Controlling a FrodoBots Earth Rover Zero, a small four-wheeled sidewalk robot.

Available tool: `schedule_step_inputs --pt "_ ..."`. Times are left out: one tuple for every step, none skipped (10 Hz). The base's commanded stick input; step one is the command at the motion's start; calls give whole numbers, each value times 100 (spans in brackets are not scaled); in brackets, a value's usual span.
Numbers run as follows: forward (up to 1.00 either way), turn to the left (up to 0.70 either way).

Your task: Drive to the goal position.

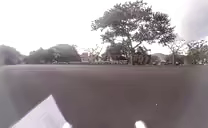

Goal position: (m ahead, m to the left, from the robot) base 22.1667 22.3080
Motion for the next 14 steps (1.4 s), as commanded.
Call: schedule_step_inputs --pt "0 100" --pt "0 100" --pt "0 100" --pt "0 100" --pt "0 100" --pt "0 100" --pt "0 100" --pt "0 100" --pt "6 56" --pt "38 23" --pt "90 25" --pt "100 0" --pt "100 0" --pt "100 0"
